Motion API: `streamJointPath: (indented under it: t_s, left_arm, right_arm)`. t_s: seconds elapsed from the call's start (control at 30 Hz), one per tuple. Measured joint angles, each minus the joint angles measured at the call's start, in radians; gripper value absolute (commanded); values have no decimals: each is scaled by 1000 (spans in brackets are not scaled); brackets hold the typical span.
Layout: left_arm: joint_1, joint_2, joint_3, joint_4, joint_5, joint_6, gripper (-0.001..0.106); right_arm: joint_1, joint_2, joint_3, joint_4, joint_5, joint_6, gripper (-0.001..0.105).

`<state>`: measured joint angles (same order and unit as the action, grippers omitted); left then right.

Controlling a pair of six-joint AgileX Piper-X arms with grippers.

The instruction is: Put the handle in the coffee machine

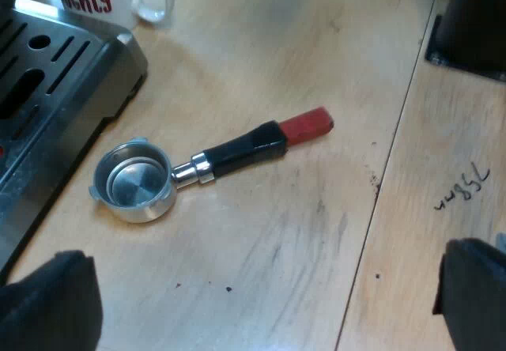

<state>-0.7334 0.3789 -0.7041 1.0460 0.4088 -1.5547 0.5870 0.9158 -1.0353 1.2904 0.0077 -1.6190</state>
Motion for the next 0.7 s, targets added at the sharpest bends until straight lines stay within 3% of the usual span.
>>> streamJointPath:
  t_s: [0.3, 0.7]
  left_arm:
    - [0, 53, 47, -135, 30, 19, 88]
    - [0, 126, 151, -245, 45, 19, 88]
  right_arm:
    - [11, 106, 4, -36, 5, 46, 71]
    - [11, 107, 158, -159, -8, 84, 71]
